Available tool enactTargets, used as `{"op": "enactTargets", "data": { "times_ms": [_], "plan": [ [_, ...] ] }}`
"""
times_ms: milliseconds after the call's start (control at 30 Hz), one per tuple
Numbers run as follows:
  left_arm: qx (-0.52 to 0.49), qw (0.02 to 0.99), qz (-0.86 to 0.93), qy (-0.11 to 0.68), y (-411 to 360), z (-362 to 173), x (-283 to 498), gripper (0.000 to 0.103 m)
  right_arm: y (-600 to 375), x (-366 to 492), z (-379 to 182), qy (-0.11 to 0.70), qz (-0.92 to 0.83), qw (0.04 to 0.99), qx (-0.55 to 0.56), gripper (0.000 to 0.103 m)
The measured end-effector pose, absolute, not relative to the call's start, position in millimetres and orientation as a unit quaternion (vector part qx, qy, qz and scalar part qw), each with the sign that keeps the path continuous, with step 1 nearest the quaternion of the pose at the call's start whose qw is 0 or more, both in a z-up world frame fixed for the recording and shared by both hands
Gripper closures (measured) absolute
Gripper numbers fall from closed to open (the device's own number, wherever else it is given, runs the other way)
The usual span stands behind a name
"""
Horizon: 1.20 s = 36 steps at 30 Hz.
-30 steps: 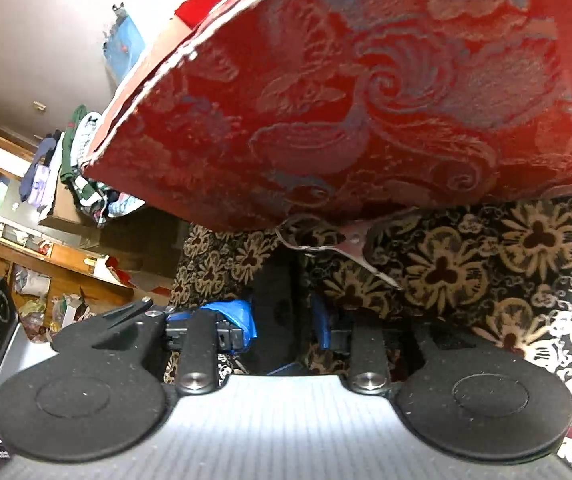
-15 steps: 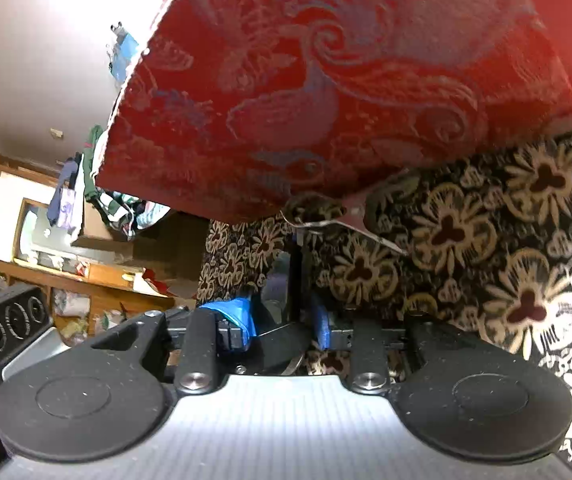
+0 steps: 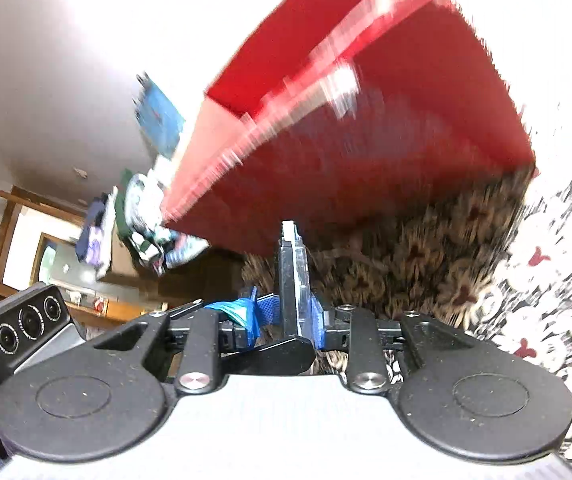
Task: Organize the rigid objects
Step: 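Lift the black object into the box and release it beside the meter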
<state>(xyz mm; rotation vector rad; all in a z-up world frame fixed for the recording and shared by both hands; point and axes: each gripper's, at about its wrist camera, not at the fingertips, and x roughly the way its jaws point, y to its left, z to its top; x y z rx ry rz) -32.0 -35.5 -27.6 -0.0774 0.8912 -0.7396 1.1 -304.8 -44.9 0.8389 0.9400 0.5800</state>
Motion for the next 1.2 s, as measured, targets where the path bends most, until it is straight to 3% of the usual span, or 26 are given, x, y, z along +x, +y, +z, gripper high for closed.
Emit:
{"op": "enactTargets", "data": {
  "times_ms": [100,267,433,833,967,1033,1200],
  "plan": [
    [-0.020,0.842,-0.375,0.387,-48.6,-1.4,-28.3,0.063,-321.0,-2.4,-20.2,0.396,0.264,0.790,0.387,0.094],
    [-0.004,0.859,-0.395,0.326,-61.8,43.4,-12.4,0.063,-334.1,13.5,25.4,0.329,0.264,0.830,0.366,0.094],
    [0.003,0.872,-0.384,0.305,-77.3,61.2,26.0,0.063,-333.0,54.0,47.1,0.315,0.245,0.856,0.329,0.094],
    [0.038,0.855,-0.314,0.411,-110.0,-10.2,123.7,0.062,-307.2,146.3,2.9,0.429,0.205,0.853,0.215,0.095],
    [0.051,0.856,-0.292,0.424,-106.8,-19.9,127.3,0.062,-288.1,149.2,0.8,0.427,0.195,0.870,0.154,0.093],
    [0.052,0.855,-0.288,0.428,-104.6,-20.1,129.6,0.069,-283.9,151.1,-1.4,0.419,0.177,0.881,0.131,0.096],
    [0.067,0.858,-0.277,0.427,-105.3,-18.0,124.5,0.058,-276.8,151.9,-7.2,0.396,0.165,0.898,0.099,0.095]
  ]
}}
